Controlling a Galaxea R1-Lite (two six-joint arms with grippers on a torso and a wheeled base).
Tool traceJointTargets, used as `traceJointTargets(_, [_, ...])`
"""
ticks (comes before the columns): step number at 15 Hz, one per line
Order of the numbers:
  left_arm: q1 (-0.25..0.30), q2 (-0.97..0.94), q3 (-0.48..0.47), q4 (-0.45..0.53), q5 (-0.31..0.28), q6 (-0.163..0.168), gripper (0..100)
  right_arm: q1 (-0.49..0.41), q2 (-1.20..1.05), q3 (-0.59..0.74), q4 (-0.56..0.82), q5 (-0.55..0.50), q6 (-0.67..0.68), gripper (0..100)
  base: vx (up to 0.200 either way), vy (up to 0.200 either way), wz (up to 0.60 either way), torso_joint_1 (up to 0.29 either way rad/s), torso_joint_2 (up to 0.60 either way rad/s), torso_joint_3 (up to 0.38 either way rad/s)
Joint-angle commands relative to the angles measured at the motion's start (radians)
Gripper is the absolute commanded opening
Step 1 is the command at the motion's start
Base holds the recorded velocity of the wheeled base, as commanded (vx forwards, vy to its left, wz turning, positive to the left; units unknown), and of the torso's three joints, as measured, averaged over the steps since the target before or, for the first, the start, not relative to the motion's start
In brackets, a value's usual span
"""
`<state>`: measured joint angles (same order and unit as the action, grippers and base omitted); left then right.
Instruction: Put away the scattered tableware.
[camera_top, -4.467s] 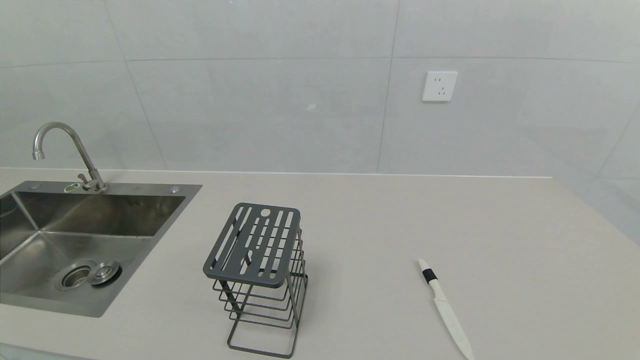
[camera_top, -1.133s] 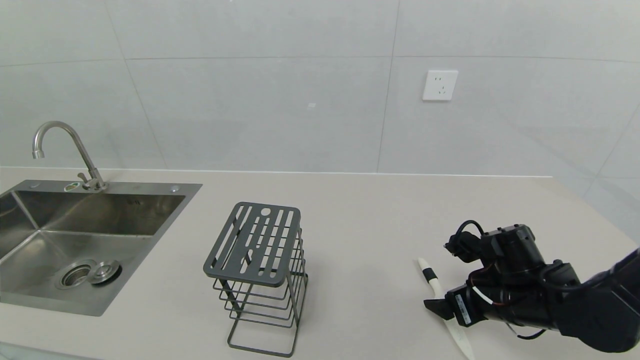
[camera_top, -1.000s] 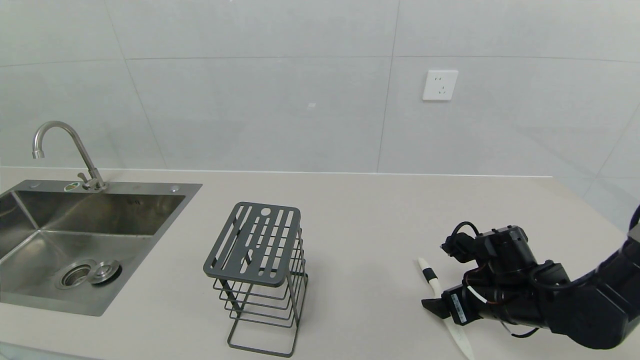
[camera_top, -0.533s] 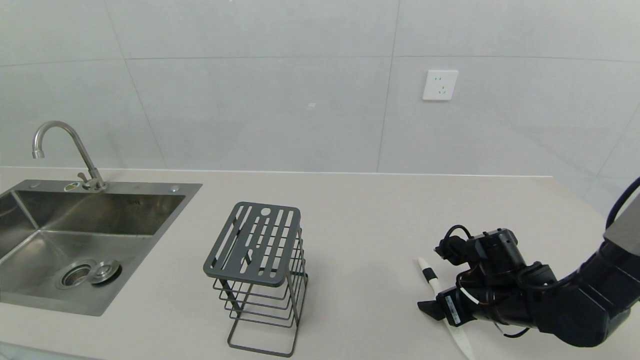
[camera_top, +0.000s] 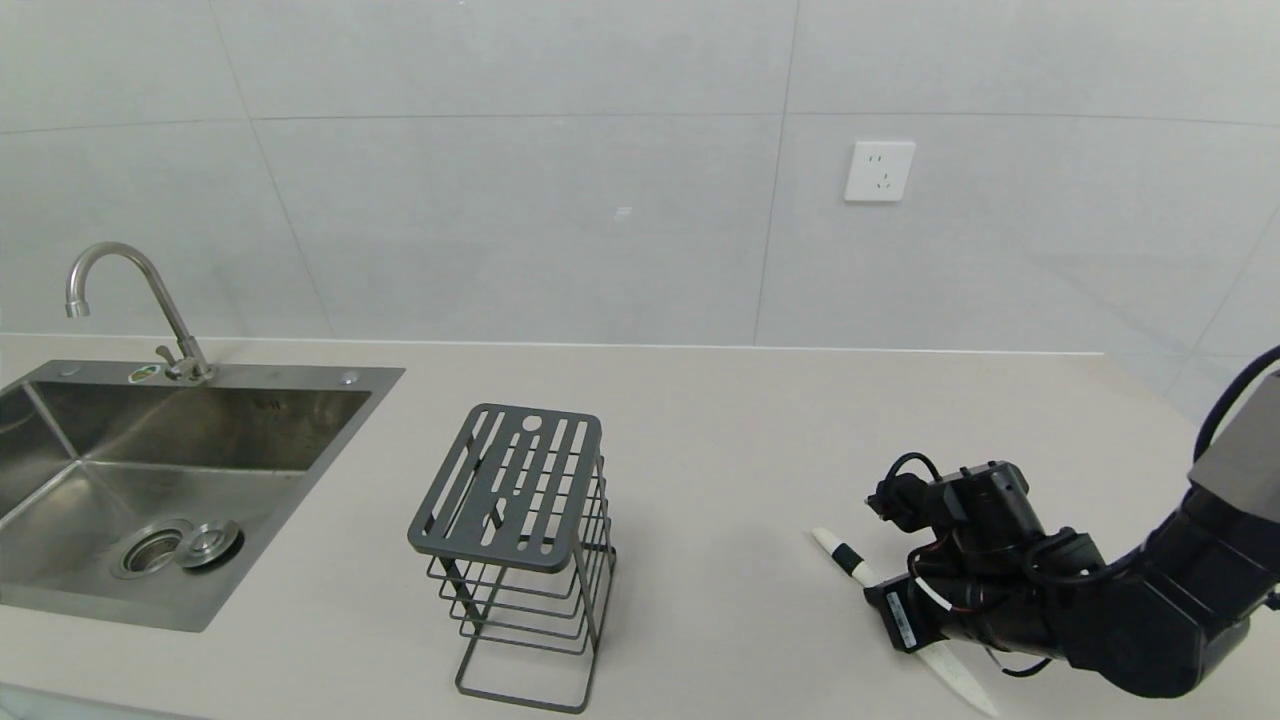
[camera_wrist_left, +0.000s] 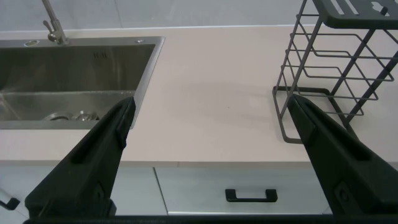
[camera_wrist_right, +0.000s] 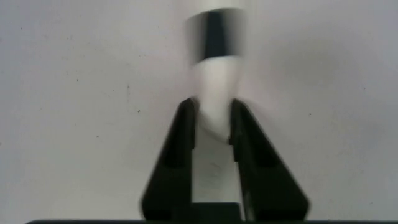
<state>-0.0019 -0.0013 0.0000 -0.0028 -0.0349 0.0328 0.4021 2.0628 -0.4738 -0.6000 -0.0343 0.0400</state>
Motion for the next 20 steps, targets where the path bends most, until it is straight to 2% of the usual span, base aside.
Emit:
traceJointTargets(1, [0.000,0.001,0.000,0.000,0.001,-0.001,100,-0.003,0.010,0.009,0.014,-0.004,0.000,0,0.000,0.000,0.00,0.000,0.00,0.000])
traceJointTargets(5, [0.000,0.001,0.000,0.000,0.000,-0.001,100,-0.006,0.002,0.007,0.005,-0.003,0.001,0,0.000,0.000,0.00,0.000,0.00,0.000])
traceJointTargets(9, [0.000,0.001,0.000,0.000,0.000,-0.001,100,-0.012,-0.030,0.007,-0.190,0.039,-0.008,0,0.000,0.000,0.00,0.000,0.00,0.000])
traceJointTargets(17, [0.000,0.001,0.000,-0.002,0.000,-0.001,100,-0.008,-0.213,0.072,-0.290,0.117,-0.035,0,0.000,0.000,0.00,0.000,0.00,0.000])
traceJointTargets(20, [-0.001,0.001,0.000,0.000,-0.002,-0.001,100,-0.005,-0.296,0.063,-0.366,0.163,-0.035,0,0.000,0.000,0.00,0.000,0.00,0.000])
